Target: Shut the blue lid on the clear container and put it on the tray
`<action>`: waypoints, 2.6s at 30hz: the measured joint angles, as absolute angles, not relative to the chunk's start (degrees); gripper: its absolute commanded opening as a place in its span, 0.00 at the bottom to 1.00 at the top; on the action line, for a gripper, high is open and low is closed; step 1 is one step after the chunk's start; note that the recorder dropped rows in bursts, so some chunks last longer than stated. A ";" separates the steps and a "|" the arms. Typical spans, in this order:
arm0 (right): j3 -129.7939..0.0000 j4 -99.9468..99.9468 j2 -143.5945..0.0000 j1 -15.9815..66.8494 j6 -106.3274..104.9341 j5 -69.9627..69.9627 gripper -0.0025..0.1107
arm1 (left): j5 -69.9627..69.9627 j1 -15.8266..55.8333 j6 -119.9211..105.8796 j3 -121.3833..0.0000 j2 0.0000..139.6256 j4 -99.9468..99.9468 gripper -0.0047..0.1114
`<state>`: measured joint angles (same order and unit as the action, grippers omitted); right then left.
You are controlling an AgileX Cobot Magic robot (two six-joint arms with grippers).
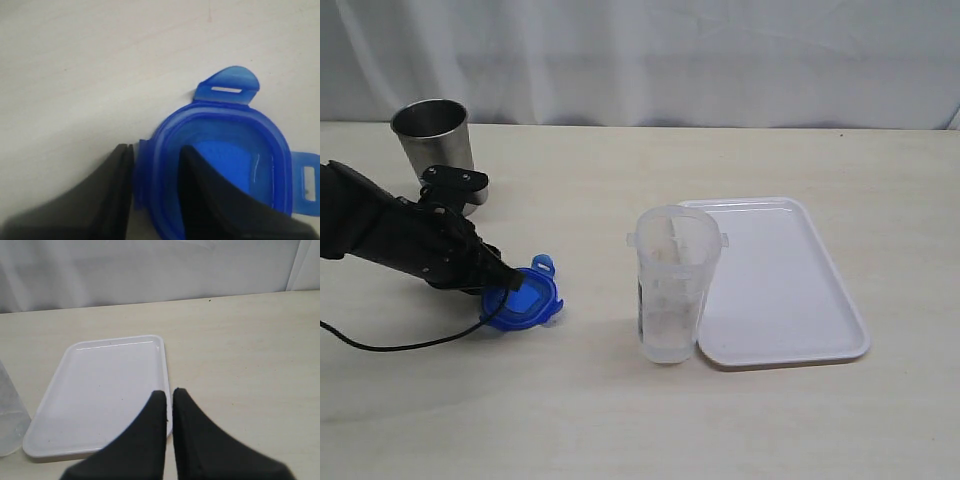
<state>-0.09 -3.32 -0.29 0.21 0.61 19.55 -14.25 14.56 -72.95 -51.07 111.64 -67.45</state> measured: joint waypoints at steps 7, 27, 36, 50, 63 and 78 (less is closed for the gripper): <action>-0.09 -3.32 -0.29 0.21 0.61 19.55 0.06 | -14.22 14.56 -73.32 -51.07 108.81 -67.45 0.30; -0.09 -3.32 -0.29 0.21 0.61 19.55 0.06 | -10.52 14.56 -73.56 -48.24 107.73 -66.23 0.30; -0.09 -3.32 -0.29 0.21 0.61 19.55 0.06 | -9.87 14.56 -73.56 -49.05 110.73 -66.72 0.30; -0.09 -3.32 -0.29 0.21 0.61 19.55 0.06 | -13.83 14.56 -76.34 -50.81 111.67 -67.32 0.04; -0.09 -3.32 -0.29 0.21 0.61 19.55 0.06 | -17.51 14.56 -76.54 -50.81 106.10 -66.93 0.04; -0.09 -3.32 -0.29 0.21 0.61 19.55 0.06 | -17.26 14.56 -76.54 -50.81 94.36 -66.68 0.04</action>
